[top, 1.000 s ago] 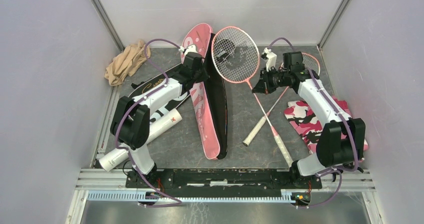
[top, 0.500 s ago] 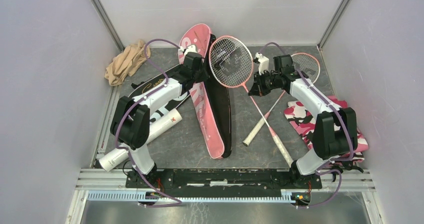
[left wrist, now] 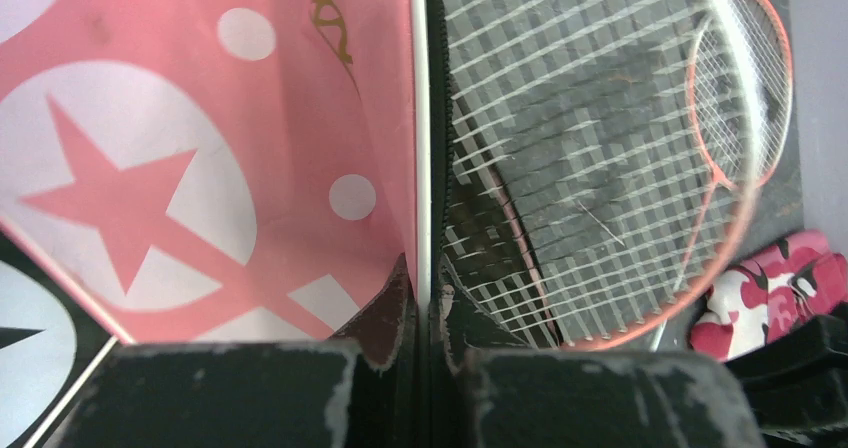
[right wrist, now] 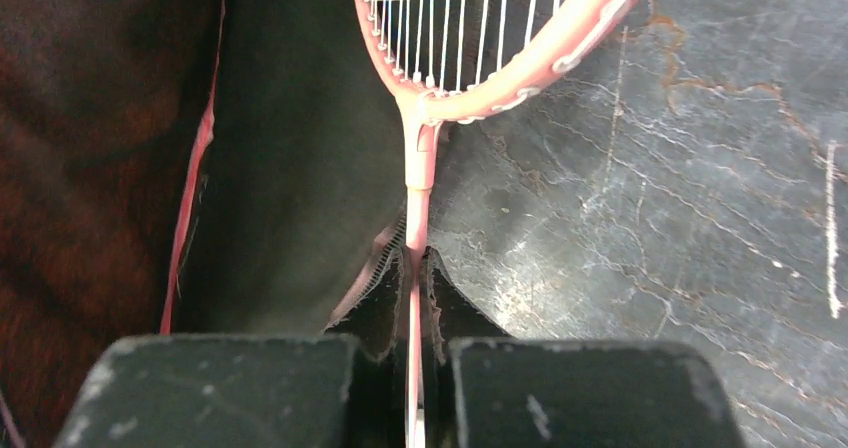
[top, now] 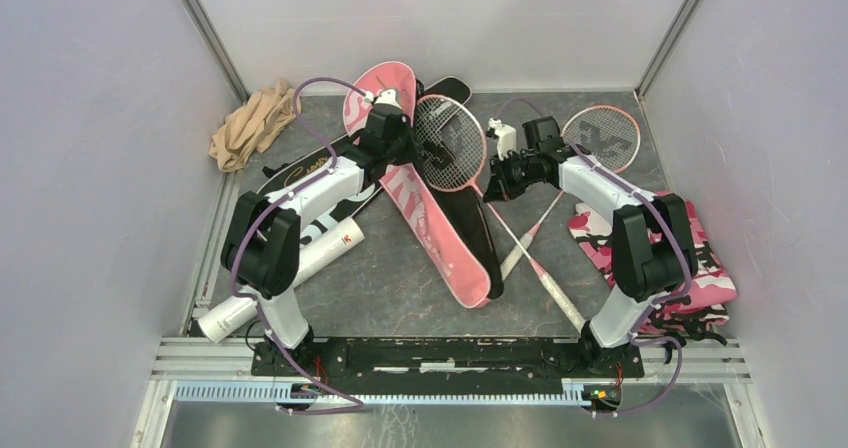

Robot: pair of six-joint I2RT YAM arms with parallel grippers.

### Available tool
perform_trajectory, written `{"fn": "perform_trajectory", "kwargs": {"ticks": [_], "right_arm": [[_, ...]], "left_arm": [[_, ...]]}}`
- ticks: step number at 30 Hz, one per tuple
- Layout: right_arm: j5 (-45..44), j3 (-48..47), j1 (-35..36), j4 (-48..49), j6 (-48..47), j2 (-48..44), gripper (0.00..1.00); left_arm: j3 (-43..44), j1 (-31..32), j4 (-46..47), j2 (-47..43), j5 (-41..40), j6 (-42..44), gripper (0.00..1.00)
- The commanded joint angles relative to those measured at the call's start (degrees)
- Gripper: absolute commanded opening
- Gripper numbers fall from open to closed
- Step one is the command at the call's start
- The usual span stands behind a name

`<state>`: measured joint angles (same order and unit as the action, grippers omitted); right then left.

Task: Pack up the badminton gear
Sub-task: Place the racket in the racket bag.

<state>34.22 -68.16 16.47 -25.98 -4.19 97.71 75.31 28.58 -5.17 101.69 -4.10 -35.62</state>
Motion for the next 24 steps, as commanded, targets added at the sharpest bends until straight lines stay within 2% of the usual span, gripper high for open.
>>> {"fn": "perform_trajectory", "kwargs": {"ticks": [1,12,24], "right_arm": [[2.12,-1.33,2.0,-10.17,-0.47,2.23,0.0],[5.1,-5.78,3.34,-12.32,-2.34,4.54,0.0],[7.08,-10.82,4.31,1.11,12.51,7.45,0.0]], "left_arm": [[-0.76,0.67,8.59,0.43,5.69,3.51,0.02],[-1.56,1.61,12.22,2.18,10.71,10.29,0.02],[-1.41,3.74,13.05,5.1,15.65,3.83,0.02]]}}
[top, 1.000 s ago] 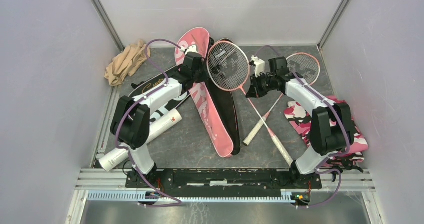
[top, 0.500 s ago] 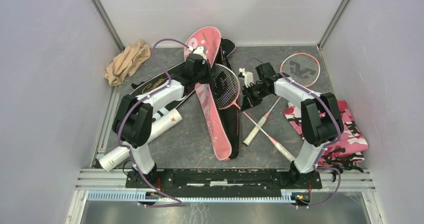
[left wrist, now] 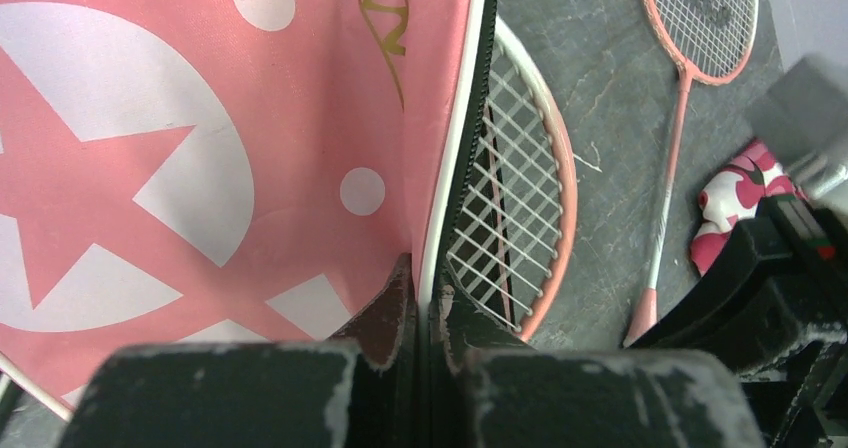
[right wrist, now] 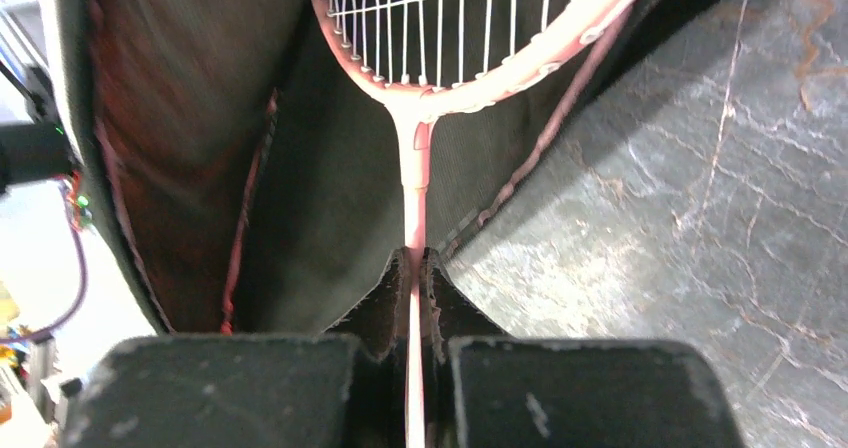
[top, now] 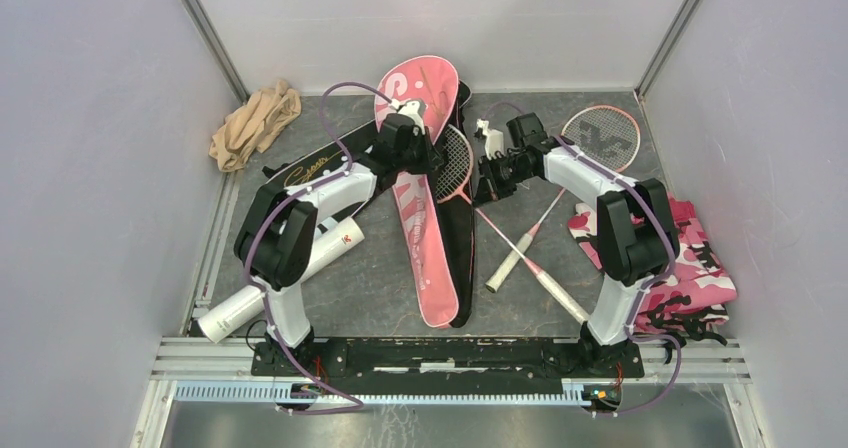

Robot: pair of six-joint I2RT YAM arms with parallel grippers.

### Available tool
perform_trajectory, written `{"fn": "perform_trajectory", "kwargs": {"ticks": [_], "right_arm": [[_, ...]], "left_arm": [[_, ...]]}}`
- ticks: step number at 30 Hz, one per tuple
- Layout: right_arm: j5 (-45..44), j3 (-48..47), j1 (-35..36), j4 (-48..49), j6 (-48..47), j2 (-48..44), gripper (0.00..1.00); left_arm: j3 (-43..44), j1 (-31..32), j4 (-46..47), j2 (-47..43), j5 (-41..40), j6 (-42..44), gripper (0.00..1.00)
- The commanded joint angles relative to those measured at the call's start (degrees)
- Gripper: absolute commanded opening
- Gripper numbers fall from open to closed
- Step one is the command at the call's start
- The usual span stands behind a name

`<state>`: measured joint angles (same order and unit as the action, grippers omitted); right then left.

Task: Pack up the badminton gear
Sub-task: Place the racket in the racket bag.

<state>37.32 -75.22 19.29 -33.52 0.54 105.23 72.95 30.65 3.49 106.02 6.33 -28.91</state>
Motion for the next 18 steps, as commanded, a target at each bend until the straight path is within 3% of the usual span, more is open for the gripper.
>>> {"fn": "perform_trajectory", "kwargs": {"ticks": [1,18], "right_arm": [[3.61,-3.63,1.57,10.56,9.13,0.04,0.0],[-2.09,-8.08,1.67,34.93,26.57,8.01,0.0]], "left_arm": [[1.21,1.73,4.28,1.01,5.72,-3.56,0.02],[2.07,1.78,3.89,2.14,9.27,-12.47,0.02]]}}
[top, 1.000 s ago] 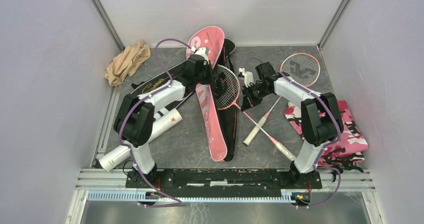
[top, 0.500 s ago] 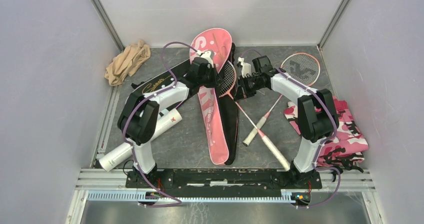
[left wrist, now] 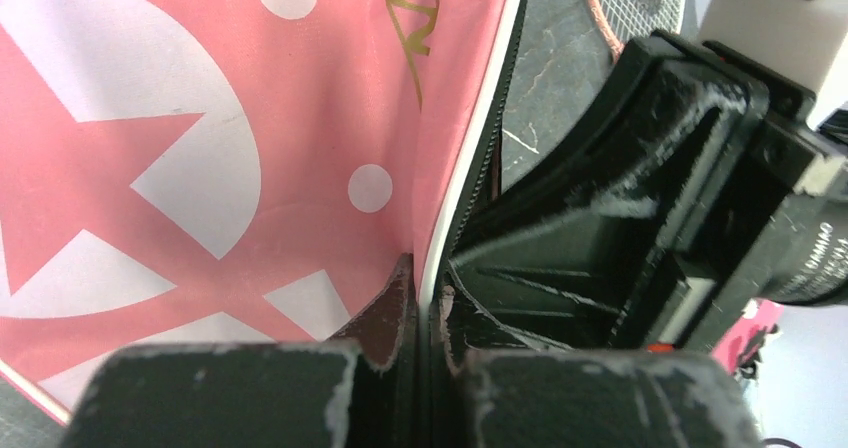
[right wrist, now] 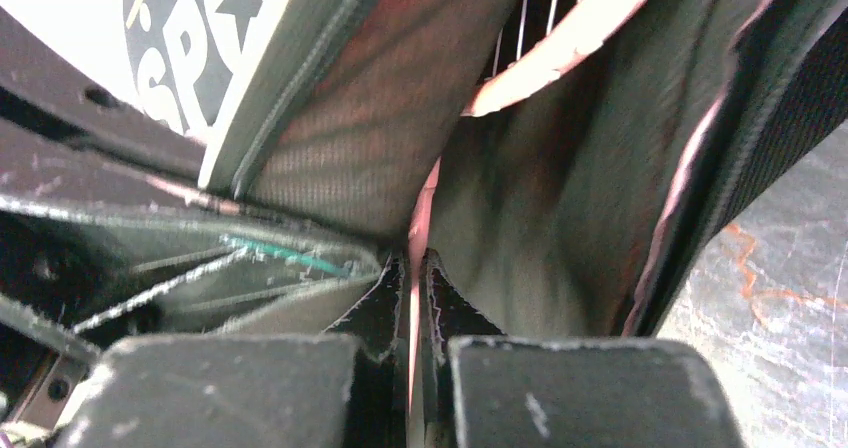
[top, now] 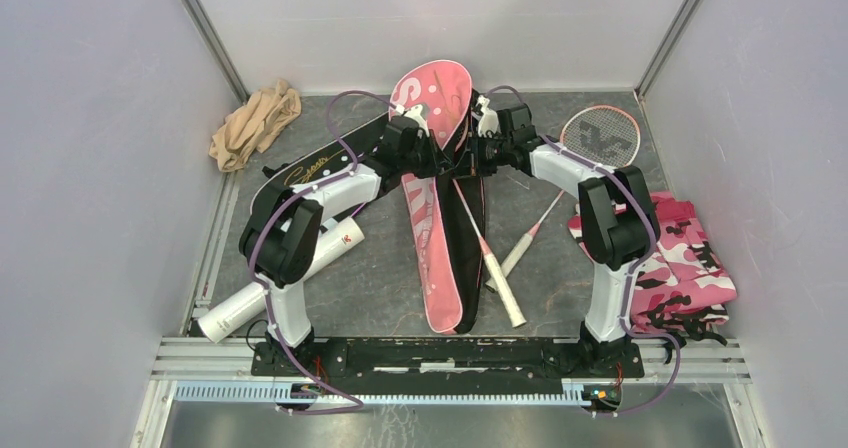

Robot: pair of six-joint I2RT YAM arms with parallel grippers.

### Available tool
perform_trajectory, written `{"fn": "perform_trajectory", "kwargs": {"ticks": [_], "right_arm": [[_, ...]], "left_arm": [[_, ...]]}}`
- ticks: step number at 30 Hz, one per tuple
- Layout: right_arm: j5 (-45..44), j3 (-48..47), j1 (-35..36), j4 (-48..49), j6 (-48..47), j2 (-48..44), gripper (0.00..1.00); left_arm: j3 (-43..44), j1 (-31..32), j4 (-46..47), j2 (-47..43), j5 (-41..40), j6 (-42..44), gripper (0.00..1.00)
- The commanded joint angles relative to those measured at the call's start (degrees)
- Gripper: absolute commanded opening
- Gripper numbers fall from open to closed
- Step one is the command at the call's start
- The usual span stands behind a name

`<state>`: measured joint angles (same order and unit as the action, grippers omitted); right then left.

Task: Pack up the badminton gear
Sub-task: Place the racket in the racket bag.

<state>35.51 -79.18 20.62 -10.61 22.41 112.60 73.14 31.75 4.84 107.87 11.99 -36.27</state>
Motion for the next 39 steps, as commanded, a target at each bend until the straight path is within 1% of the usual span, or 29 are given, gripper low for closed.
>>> {"fn": "perform_trajectory", "kwargs": {"ticks": [1,5,8,12,13,17,19,21,25,31,34,39], "right_arm": [[-0.27,-4.19,0.37,13.7,5.72,1.01,0.0],[0.79,-7.07,0.36,16.04,7.54,3.65,0.0],[1.73,-8.62,0.36,14.65,5.67,4.92,0.09],[3.98,-7.73,0.29,9.91,0.67,4.26,0.29],[4.5,-7.45,0.29,7.21,-1.27,3.77,0.35],[5.36,-6.95,0.04,-1.18,-10.2,1.84,0.53],[5.62,-5.02,-0.22,-4.18,-14.13,-0.23,0.65],[5.97,-2.35,-0.57,-6.28,-17.77,-2.58,0.73],[7.21,2.76,-1.42,-10.52,-25.38,-7.04,0.77],[12.24,8.84,-1.61,-19.13,-36.92,-10.67,0.77],[11.44,11.87,-1.55,-20.21,-39.55,-11.86,0.78],[12.28,14.31,-1.56,-20.94,-41.28,-11.55,0.77]], "left_arm": [[1.77,0.68,2.54,0.3,3.73,-5.54,0.02],[1.74,0.53,2.54,0.42,4.05,-6.41,0.02],[1.79,0.13,2.54,0.2,3.38,-6.53,0.02],[2.74,-0.92,2.43,0.38,2.2,-5.87,0.02],[3.28,-1.02,2.26,0.64,1.64,-5.23,0.02],[5.82,-1.37,1.14,1.89,-0.12,-4.25,0.02],[7.14,-1.56,0.53,2.69,-0.43,-4.25,0.02],[7.81,-1.6,0.15,3.19,-0.74,-4.25,0.02],[8.65,-1.69,-0.46,3.76,-1.18,-4.37,0.02],[9.33,-1.77,-1.1,3.92,-1.33,-3.95,0.02],[9.2,-1.73,-1.24,4.09,-1.21,-3.86,0.02],[8.61,-1.73,-1.07,4.03,-1.0,-3.72,0.02]]}}
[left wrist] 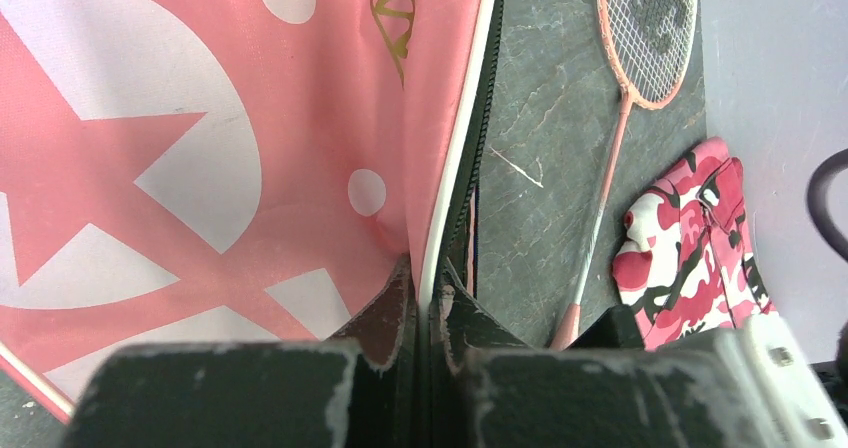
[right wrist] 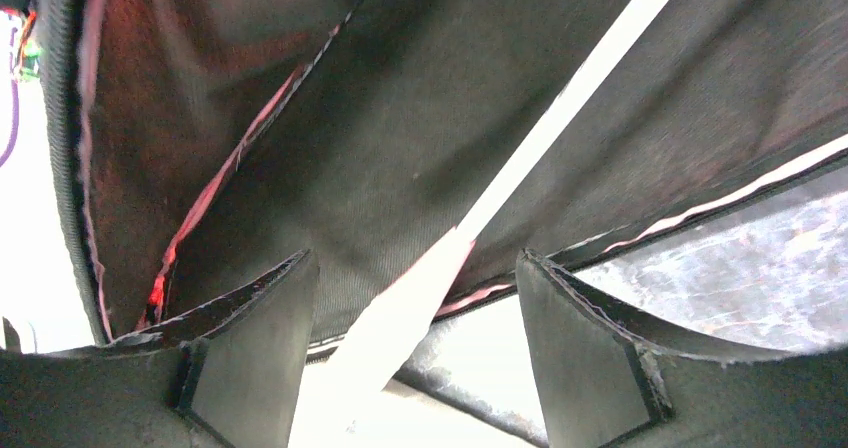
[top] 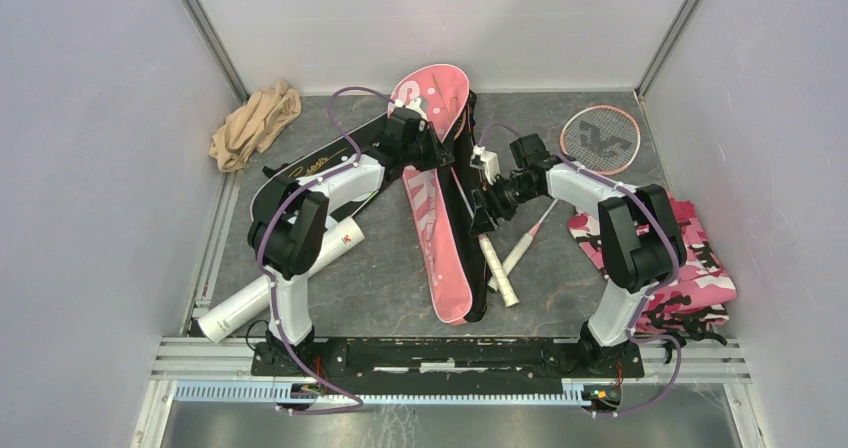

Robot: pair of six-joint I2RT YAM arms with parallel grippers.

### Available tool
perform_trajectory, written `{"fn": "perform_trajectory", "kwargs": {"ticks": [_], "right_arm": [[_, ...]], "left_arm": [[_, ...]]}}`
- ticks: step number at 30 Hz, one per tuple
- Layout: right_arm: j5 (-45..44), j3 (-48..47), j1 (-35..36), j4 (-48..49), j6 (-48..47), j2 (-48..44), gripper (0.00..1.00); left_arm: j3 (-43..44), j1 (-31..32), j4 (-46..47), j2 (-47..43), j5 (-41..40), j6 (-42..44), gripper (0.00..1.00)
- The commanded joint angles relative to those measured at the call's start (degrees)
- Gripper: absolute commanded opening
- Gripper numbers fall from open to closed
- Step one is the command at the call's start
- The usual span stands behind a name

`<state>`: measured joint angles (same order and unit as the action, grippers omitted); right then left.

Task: Pack up the badminton gear
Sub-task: Place the racket in the racket bag.

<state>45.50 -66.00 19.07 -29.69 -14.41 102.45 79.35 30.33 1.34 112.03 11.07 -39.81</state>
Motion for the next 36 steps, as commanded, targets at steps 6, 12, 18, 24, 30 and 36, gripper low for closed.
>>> {"fn": "perform_trajectory", "kwargs": {"ticks": [6,12,18,24,30,36], "right_arm": [[5.19,2.65,0.0,-1.39,-4.61,1.1,0.69],[7.28,2.29,0.78,1.65,-1.18,3.55,0.55],[7.43,0.16,1.1,1.7,0.51,3.4,0.3],[8.06,-1.05,1.08,2.32,3.55,2.03,0.12],[7.95,-3.98,1.62,0.9,5.62,2.64,0.03],[6.75,-5.84,1.93,-0.81,7.19,2.86,0.0]], "left_arm": [[2.11,-0.36,2.52,-0.25,-0.01,-0.24,0.02],[1.54,-0.3,2.65,-0.14,0.52,-0.63,0.02],[0.74,-0.29,2.87,-0.54,0.42,-0.22,0.02],[-0.8,0.03,3.68,-0.67,0.36,1.53,0.02],[-2.21,0.99,4.1,-0.67,-0.53,3.19,0.02],[-3.42,1.64,4.28,-0.76,-1.81,3.58,0.02]]}}
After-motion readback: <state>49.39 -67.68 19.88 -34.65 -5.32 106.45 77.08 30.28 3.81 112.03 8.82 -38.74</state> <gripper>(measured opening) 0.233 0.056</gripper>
